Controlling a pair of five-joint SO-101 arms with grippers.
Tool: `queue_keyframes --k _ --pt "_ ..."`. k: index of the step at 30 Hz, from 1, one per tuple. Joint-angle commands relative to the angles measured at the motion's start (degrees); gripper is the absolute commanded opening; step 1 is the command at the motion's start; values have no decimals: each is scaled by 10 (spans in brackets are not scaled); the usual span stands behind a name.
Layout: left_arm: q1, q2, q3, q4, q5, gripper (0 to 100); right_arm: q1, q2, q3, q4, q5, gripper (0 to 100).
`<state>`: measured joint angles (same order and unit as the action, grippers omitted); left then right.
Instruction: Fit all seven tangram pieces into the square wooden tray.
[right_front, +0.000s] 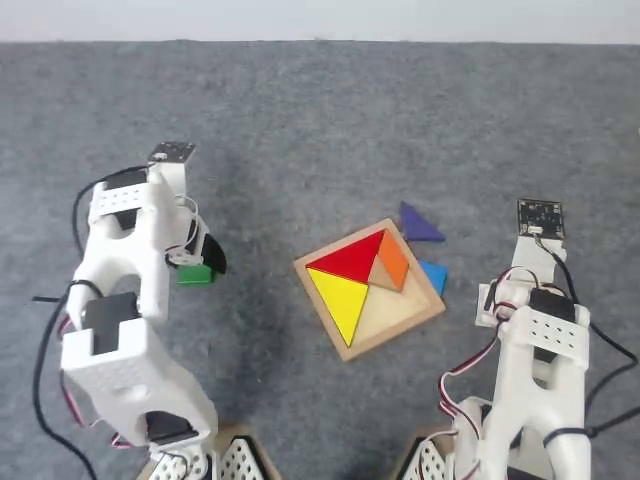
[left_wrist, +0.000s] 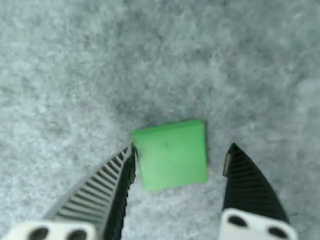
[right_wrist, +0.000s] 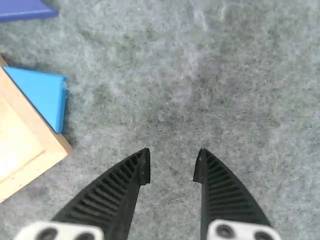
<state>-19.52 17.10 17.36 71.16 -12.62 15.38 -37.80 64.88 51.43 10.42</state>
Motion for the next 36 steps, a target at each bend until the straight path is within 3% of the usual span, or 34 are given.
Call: queue_keyframes --k 1,9,19,30,36 --pt "2 0 -21 -9 6 279 -7 0 -15 -4 10 176" --pt "-5 89 -88 24 7 249 -7 -2 -15 7 10 176" --pt "2 93 -97 42 -10 89 -24 -3 -15 6 10 176" --pt "149 -81 -76 125 12 88 -21 -4 -15 7 10 175" --pt "173 -98 -32 112 22 90 -21 -2 -15 7 10 175"
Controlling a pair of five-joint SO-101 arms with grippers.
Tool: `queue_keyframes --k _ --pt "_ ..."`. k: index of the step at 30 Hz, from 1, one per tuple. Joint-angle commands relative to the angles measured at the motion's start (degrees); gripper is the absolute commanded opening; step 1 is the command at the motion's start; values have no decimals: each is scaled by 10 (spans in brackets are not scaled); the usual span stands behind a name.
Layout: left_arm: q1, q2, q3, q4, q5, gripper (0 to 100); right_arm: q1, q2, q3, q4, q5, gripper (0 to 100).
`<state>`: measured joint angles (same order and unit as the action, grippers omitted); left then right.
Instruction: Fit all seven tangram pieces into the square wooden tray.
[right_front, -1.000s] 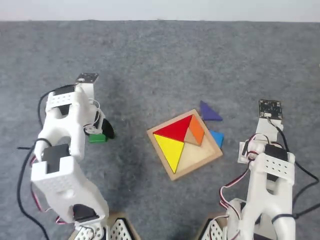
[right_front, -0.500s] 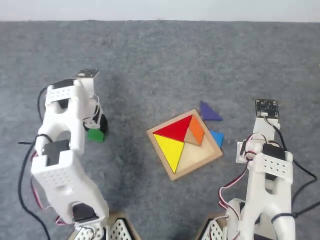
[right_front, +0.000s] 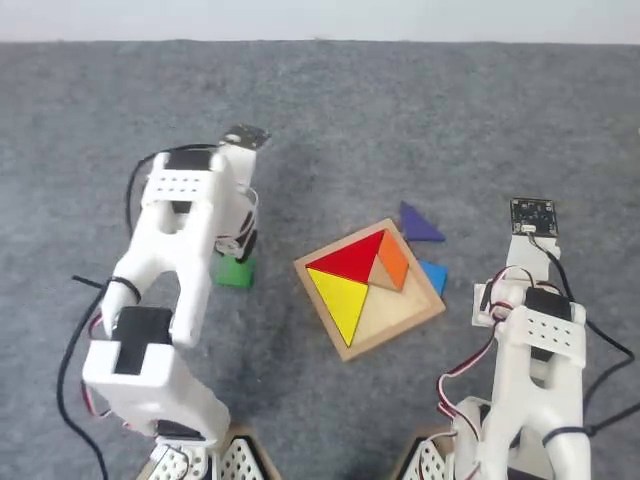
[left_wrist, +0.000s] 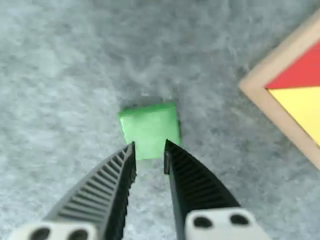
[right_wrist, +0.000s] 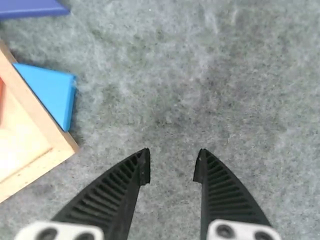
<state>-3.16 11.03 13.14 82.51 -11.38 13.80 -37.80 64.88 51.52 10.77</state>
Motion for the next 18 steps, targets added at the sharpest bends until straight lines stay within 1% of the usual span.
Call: queue_keyframes --k 1,3,5,8,13,18 --pt "5 -38 12 -8 11 91 -5 -2 -15 7 6 175" --pt "-6 -38 13 -11 11 111 -5 -2 -15 7 6 175" --pt "-14 -38 16 -8 7 161 -5 -2 -15 7 6 175" --pt "-11 -38 44 -11 -6 209 -5 -2 -15 7 6 175" --pt "-4 -37 75 -53 -10 216 -5 0 -15 7 6 175" --pt "-7 -11 76 -73 -10 217 -7 0 -15 7 6 175"
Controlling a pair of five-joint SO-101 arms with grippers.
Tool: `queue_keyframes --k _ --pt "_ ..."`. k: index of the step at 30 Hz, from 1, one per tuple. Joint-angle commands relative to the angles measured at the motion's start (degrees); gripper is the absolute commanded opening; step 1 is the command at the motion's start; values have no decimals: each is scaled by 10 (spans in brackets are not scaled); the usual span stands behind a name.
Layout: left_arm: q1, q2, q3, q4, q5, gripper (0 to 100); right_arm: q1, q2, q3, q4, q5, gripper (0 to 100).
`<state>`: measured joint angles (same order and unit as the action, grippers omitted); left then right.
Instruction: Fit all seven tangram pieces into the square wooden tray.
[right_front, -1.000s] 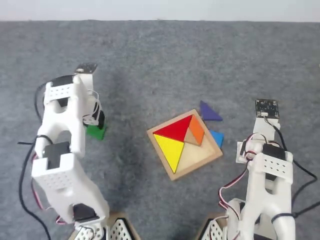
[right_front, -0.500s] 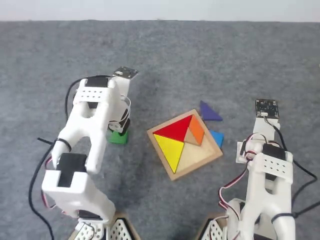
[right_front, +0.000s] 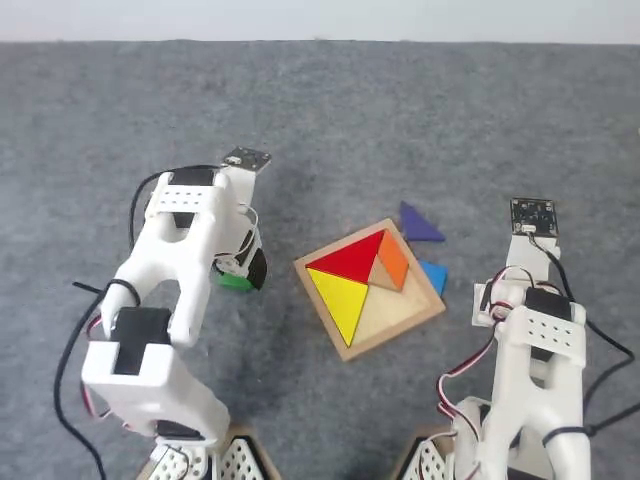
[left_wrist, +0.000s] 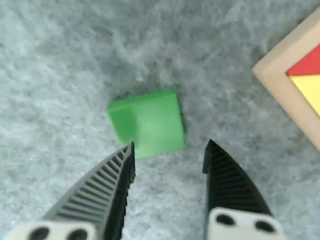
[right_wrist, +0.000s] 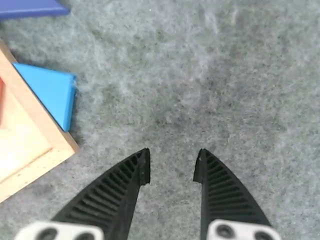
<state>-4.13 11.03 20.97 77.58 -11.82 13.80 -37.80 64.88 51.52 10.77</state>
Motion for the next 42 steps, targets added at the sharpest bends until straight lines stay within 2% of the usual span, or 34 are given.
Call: queue_keyframes --k 1,8,18,20,24,31,36,42 --pt "3 4 -3 -33 -5 217 -7 0 -15 7 6 175" --pt "2 87 -33 -53 -4 216 -7 0 -15 7 5 175" --pt "2 106 -37 -52 -4 208 -8 0 -15 7 6 175" --pt "2 103 -35 -50 -5 161 -8 0 -15 7 6 175" --pt "3 101 -38 -37 -11 5 -8 0 -15 7 6 175" --pt "10 67 -55 2 -26 10 -5 -2 -15 7 4 173" --pt "68 -62 -73 82 -19 10 -5 -6 -18 25 3 173" --pt "233 -166 -71 127 38 10 13 -17 -24 32 4 173"
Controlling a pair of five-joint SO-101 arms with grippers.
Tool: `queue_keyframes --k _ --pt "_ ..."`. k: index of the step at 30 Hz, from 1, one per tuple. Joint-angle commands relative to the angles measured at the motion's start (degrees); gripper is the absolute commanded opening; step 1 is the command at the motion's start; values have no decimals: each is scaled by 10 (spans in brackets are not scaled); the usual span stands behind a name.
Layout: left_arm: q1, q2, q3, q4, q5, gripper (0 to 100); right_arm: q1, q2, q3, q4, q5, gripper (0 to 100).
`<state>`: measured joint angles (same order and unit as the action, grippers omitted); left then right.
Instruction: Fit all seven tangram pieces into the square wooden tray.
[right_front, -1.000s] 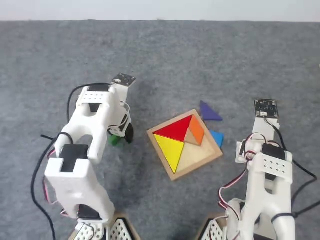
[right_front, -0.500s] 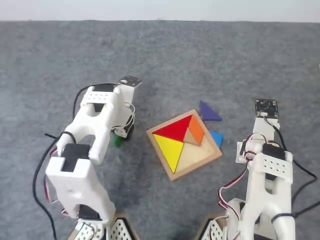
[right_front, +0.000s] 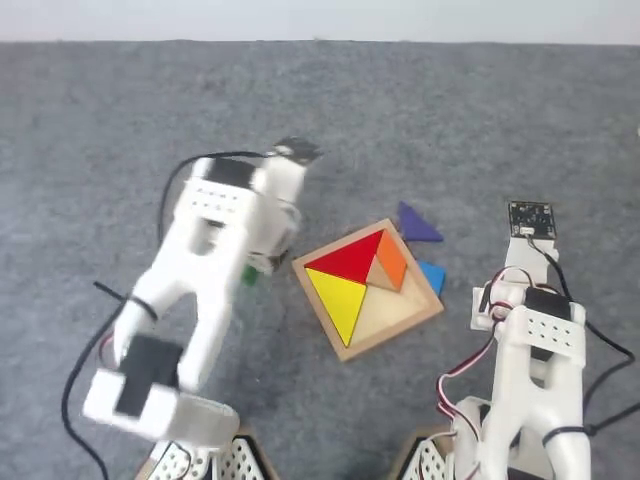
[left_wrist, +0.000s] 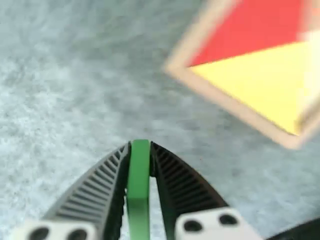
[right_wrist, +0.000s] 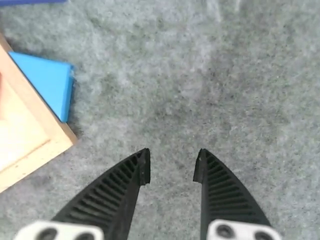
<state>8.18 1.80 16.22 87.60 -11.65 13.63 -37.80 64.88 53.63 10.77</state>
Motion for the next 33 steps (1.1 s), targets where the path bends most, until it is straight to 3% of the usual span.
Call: queue_keyframes --k 1,7,15,20,26,33 --pt "139 -73 -23 22 42 10 26 -26 -25 17 4 173" --pt "253 -7 -58 -21 53 10 73 -116 -20 61 8 173" --pt "322 127 -156 -67 105 10 111 -151 0 51 22 174" --pt "326 202 -196 -94 151 11 156 -152 -15 52 21 174" --pt "324 248 -225 -103 180 14 159 -152 -14 51 21 174" --pt "280 249 -232 -101 176 148 127 -152 -11 55 23 174"
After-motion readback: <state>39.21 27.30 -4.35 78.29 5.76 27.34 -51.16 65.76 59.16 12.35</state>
